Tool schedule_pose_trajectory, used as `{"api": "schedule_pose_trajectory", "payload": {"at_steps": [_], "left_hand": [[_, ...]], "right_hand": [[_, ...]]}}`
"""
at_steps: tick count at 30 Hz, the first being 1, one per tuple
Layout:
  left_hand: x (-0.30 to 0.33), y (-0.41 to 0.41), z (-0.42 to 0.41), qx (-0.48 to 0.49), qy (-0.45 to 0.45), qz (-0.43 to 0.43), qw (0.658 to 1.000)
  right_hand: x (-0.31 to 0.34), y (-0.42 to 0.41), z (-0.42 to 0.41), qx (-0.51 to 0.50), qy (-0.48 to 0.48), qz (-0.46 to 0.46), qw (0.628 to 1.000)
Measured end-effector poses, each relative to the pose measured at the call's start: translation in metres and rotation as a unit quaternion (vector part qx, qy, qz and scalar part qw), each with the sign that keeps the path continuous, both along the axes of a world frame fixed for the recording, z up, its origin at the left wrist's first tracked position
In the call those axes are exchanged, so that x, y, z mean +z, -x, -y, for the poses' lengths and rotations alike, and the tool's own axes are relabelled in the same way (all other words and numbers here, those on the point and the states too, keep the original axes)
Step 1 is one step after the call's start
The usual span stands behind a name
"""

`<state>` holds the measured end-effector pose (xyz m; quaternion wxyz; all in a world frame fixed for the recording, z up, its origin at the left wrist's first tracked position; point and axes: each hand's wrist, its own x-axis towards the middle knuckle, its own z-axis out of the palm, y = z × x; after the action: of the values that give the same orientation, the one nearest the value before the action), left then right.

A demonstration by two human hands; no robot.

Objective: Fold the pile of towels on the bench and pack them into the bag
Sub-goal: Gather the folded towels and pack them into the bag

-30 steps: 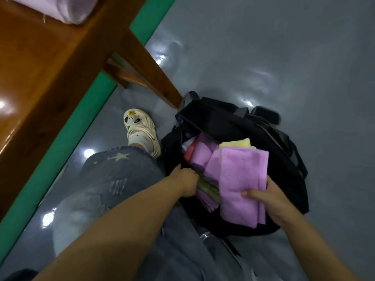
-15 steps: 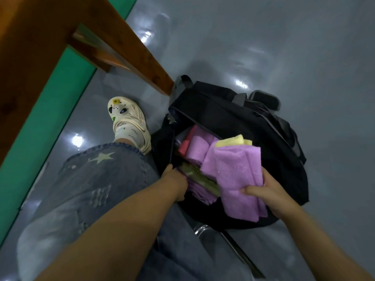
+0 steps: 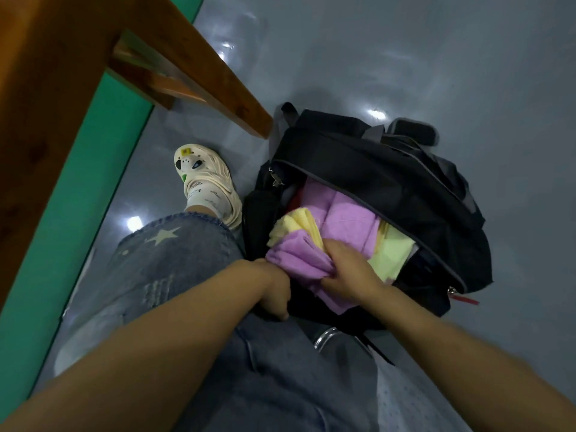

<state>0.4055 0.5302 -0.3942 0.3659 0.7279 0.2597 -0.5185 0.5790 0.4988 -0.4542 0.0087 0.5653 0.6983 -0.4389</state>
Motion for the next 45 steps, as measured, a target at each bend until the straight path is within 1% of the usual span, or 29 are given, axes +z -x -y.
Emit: {"api": "schedule_pose_trajectory", "payload": {"at_steps": [3,5,6,7,8,9,11,12,14,15,16,17,18,20,21,22,24,26,29,30,32,34,36,37,38,40,43,44,45], "left_hand": [[0.004,-0.007,0.0,-0.058,0.008,0.004,0.998],[0.007,-0.01,-0.002,-0.067,0.007,0.022,0.997],[0.009,-0.009,-0.003,-0.065,0.006,0.031,0.997],[0.009,-0.008,-0.005,-0.06,0.006,0.037,0.997],[0.01,-0.006,-0.007,-0.051,0.008,0.039,0.998],[0.01,-0.005,-0.009,-0.041,0.01,0.041,0.998],[0.008,-0.002,-0.014,-0.028,0.008,0.053,0.998],[0.007,-0.002,-0.015,-0.023,0.007,0.06,0.998],[0.005,-0.002,-0.015,0.0,0.001,0.068,0.998],[0.004,-0.001,-0.015,0.015,-0.002,0.069,0.998],[0.003,0.0,-0.015,0.03,-0.007,0.072,0.997],[0.002,0.002,-0.015,0.049,-0.016,0.078,0.996],[0.0,0.003,-0.015,0.069,-0.026,0.084,0.994],[-0.003,0.007,-0.016,0.098,-0.052,0.095,0.989],[-0.005,0.008,-0.016,0.104,-0.064,0.1,0.987],[-0.005,0.009,-0.016,0.111,-0.074,0.103,0.986],[-0.007,0.009,-0.015,0.136,-0.091,0.111,0.98],[-0.005,0.01,-0.016,0.19,-0.109,0.113,0.969],[0.013,0.009,-0.017,0.288,-0.132,0.128,0.94],[0.022,0.01,-0.015,0.321,-0.133,0.136,0.928],[0.044,0.012,-0.009,0.385,-0.141,0.158,0.898],[0.069,0.018,0.0,0.443,-0.159,0.192,0.861],[0.098,0.026,0.005,0.505,-0.174,0.233,0.812],[0.119,0.034,0.009,0.542,-0.184,0.254,0.78],[0.134,0.04,0.012,0.58,-0.183,0.273,0.745],[0.169,0.057,0.018,0.652,-0.186,0.311,0.667],[0.207,0.082,0.024,0.748,-0.189,0.354,0.529],[0.225,0.093,0.026,0.773,-0.195,0.373,0.475],[0.232,0.098,0.024,0.796,-0.182,0.383,0.432]], "right_hand": [[-0.018,0.016,0.009,0.076,-0.074,0.15,0.983],[-0.022,0.022,0.017,0.084,-0.106,0.185,0.973],[-0.021,0.026,0.018,0.08,-0.101,0.186,0.974],[-0.021,0.027,0.016,0.064,-0.093,0.161,0.981],[-0.016,0.023,0.01,0.04,-0.047,0.109,0.992],[-0.013,0.017,0.004,0.004,0.024,0.045,0.999],[-0.003,0.008,-0.013,-0.036,0.151,-0.067,0.986],[-0.002,0.0,-0.015,-0.039,0.199,-0.092,0.975],[-0.013,0.009,-0.024,-0.035,0.293,-0.078,0.952],[-0.016,0.016,-0.024,0.005,0.367,-0.036,0.929],[-0.019,0.02,-0.016,0.018,0.445,0.009,0.895],[-0.028,0.026,-0.012,0.02,0.455,0.076,0.887],[-0.029,0.025,-0.015,0.014,0.429,0.102,0.898],[-0.033,0.022,-0.016,-0.043,0.294,0.079,0.952],[-0.029,0.018,-0.011,-0.044,0.241,0.079,0.966],[-0.025,0.008,-0.002,-0.053,0.205,0.095,0.973],[-0.022,0.008,0.016,-0.114,0.149,0.118,0.975],[-0.015,0.004,0.032,-0.15,0.116,0.084,0.978],[0.005,-0.009,0.046,-0.201,0.07,0.023,0.977],[0.014,-0.01,0.046,-0.216,0.077,0.003,0.973],[0.035,-0.009,0.04,-0.224,0.066,-0.023,0.972],[0.061,-0.006,0.031,-0.222,0.055,-0.041,0.973],[0.088,-0.001,0.018,-0.219,0.049,-0.045,0.973],[0.105,0.004,0.012,-0.221,0.031,-0.055,0.973],[0.119,0.007,0.007,-0.227,0.028,-0.064,0.971],[0.152,0.016,-0.005,-0.222,-0.008,-0.09,0.971],[0.194,0.029,-0.02,-0.184,-0.048,-0.124,0.974],[0.213,0.038,-0.029,-0.169,-0.067,-0.132,0.974],[0.223,0.041,-0.035,-0.162,-0.078,-0.13,0.975]]}}
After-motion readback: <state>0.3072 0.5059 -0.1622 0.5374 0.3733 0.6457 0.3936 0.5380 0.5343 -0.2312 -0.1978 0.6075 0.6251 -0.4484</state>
